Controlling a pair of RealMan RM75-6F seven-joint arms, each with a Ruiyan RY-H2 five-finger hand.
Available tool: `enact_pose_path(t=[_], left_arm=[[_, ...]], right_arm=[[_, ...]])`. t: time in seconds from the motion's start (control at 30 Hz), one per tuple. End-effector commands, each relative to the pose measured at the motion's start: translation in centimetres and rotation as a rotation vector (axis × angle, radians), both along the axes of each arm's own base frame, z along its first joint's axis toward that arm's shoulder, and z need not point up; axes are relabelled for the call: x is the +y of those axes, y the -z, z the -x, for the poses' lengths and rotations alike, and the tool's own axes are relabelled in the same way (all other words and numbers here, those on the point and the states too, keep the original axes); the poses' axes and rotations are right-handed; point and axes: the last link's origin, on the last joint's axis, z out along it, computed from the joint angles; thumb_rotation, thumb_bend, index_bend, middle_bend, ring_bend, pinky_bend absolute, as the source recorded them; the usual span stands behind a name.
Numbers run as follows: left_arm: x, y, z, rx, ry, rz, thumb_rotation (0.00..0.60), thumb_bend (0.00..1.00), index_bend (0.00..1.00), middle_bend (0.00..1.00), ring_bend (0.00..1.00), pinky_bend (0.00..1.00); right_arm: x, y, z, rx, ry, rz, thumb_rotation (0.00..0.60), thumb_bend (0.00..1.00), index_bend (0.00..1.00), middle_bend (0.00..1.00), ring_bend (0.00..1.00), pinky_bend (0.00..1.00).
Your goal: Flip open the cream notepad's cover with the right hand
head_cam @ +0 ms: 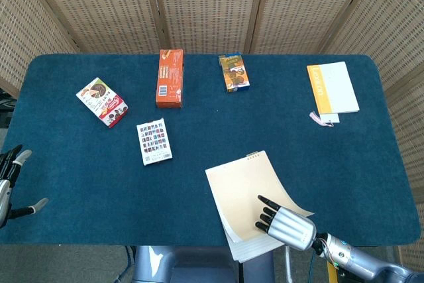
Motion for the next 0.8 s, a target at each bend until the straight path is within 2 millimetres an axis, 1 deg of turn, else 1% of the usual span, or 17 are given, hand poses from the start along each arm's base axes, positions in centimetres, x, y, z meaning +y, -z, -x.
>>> enact_pose_path(t=[0.03, 0.3, 0.43, 0.63, 0.8], left_arm=[[0.0, 0.0, 0.0, 0.0, 0.0, 0.001, 0.6, 0.0, 0.0, 0.0, 0.0, 0.0], [0.0, -0.1, 0.0, -0.003, -0.001, -0.001, 0.6, 0.0, 0.0, 0.0, 0.0, 0.0], [0.0, -0.1, 0.1, -0.004, -0.001, -0.001, 0.6, 0.0, 0.0, 0.0, 0.0, 0.0], [0.0, -0.1, 0.1, -0.007, -0.002, 0.001, 0.6, 0.0, 0.0, 0.0, 0.0, 0.0], [0.2, -0.4, 0.3, -0.019, -0.012, -0.006, 0.6, 0.0, 0.0, 0.0, 0.0, 0.0]], right_arm=[[0.6, -0.2, 0.0, -0.005, -0.011, -0.012, 0.6, 0.67, 0.65, 0.64, 0.5, 0.18], [1.5, -0.4, -0.2, -0.005, -0.032, -0.038, 0.6, 0.67, 0.65, 0.64, 0.5, 0.18], [1.1, -0.7, -0.8, -0.016, -0.039, -0.027, 0.6, 0.67, 0.65, 0.64, 0.5, 0.19], [-1.4, -1.8, -2.8, -0.049, -0.031, 0.029, 0.6, 0.67, 0.65, 0.64, 0.5, 0.22], [-4.8, -3.0, -5.4, -0.049, -0.012, 0.081, 0.6, 0.67, 0.66, 0.64, 0.5, 0.24]])
